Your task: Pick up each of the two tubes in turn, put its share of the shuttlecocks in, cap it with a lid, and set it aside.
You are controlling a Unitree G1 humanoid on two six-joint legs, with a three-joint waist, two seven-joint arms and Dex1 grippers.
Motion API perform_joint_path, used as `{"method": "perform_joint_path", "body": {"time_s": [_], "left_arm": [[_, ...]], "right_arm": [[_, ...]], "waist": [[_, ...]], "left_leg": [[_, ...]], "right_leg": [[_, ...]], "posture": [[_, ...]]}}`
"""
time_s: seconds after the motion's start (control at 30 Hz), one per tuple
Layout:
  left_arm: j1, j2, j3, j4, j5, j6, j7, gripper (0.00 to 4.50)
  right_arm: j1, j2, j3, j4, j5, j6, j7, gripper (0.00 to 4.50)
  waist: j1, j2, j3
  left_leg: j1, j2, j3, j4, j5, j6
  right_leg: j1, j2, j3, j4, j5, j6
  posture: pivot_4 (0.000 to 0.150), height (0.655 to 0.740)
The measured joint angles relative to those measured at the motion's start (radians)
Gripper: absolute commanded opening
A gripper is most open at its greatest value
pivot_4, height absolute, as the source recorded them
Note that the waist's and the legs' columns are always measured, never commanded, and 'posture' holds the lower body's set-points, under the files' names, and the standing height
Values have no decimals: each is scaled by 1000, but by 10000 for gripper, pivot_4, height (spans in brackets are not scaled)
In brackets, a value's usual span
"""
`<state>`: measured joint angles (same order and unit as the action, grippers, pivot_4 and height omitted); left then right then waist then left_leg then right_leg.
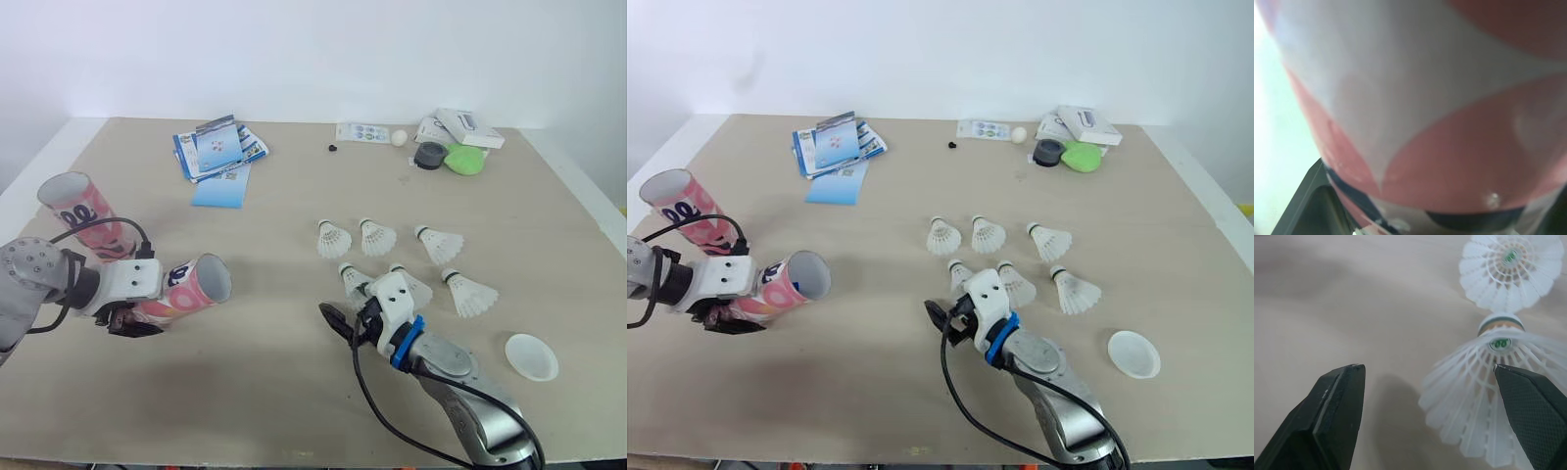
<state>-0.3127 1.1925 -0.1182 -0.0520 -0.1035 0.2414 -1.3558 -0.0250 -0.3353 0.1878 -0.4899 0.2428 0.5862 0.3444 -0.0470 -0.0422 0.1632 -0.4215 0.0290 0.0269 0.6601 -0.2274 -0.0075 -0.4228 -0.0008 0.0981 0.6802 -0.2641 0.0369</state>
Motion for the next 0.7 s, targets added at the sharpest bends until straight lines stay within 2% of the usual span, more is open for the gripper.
{"method": "perform_joint_path", "body": {"time_s": [0.1, 0.2, 0.23, 0.27, 0.5, 0.7], "left_arm": [[0, -1, 0, -13, -11, 7, -5, 33787], [1, 0, 0, -16, -10, 7, -4, 33787], [2, 0, 0, -17, -10, 8, -4, 33787], [5, 0, 0, -19, -10, 9, -4, 33787], [20, 0, 0, -56, -10, 43, 2, 33787], [21, -38, 7, -55, -9, 51, 30, 33787]], "right_arm": [[-2, 13, 0, 5, -4, 0, 0, 23602], [-3, 14, 0, 6, -4, -1, 8, 6003], [-3, 14, 0, 6, -4, -2, 10, 2935], [-3, 14, 0, 6, -4, -3, 15, 1346], [-7, -2, 1, 6, 17, -54, 99, 1346], [-67, -64, -1, 2, 92, -164, 288, 1346]], "waist": [[0, 0, 0], [0, 0, 0], [0, 0, 0], [0, 0, 0], [0, 0, 0], [2, 2, 0]], "left_leg": [[0, 1, 0, 1, 0, 0], [0, 1, 0, 2, 0, 0], [0, 1, 0, 2, 0, 0], [0, 2, 0, 2, 0, 0], [0, 1, 0, 2, 0, 0], [1, 1, -1, 6, 1, 1]], "right_leg": [[0, 1, 0, 1, 0, 1], [0, 2, 0, 1, 0, 1], [0, 2, 0, 1, 0, 1], [0, 2, 0, 1, 0, 1], [0, 2, 0, 1, 0, 1], [4, 2, -1, 2, 1, 2]], "posture": [[1500, 7400], [1500, 7400], [1500, 7400], [1500, 7400], [1500, 7400], [1500, 7400]]}}
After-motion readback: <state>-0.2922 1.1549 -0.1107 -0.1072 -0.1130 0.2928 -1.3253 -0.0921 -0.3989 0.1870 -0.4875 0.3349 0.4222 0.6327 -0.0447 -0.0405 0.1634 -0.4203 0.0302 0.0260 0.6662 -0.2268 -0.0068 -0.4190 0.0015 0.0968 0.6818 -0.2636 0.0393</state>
